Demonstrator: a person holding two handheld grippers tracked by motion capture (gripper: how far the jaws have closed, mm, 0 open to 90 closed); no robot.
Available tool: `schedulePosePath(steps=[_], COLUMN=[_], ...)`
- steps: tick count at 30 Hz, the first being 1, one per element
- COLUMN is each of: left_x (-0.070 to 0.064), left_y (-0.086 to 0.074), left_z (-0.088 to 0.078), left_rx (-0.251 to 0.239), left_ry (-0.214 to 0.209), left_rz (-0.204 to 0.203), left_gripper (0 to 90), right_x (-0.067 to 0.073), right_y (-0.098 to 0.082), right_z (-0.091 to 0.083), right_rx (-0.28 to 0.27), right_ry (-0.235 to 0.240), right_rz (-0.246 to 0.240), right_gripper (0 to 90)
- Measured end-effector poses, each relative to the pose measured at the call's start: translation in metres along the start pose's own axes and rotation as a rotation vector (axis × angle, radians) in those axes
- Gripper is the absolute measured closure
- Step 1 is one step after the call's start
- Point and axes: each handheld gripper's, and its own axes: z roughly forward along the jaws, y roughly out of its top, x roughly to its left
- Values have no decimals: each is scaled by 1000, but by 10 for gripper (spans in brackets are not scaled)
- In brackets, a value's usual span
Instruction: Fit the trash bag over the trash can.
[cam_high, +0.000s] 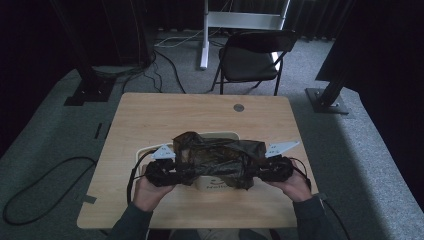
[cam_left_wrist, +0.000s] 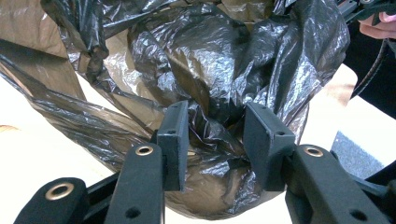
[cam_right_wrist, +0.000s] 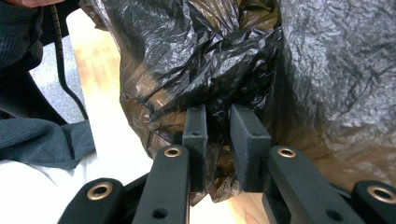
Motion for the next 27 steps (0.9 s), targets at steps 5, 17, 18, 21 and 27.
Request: schedulePosePath(steps=[5,17,18,21,27], left_x=[5,5,6,10,20], left_y=[3,-5,-8,-10,-16], left_z=[1,3,3,3,7], left_rx=[-5,9,13,19,38], left_ry=[25,26,29,35,62], left_rz=[-7,23,17,8,-20], left_gripper=[619,898,899,899,900], right_x=[-1,-2,-3,-4,-8], right_y=[1,3,1,0,-2], right_z=[3,9,8,7,7], right_rx=[-12,6,11,11,27], right_ry=[-9,-21,-27,-32,-61], right_rz=[6,-3,2,9,16], right_gripper=[775,886,886,886,893])
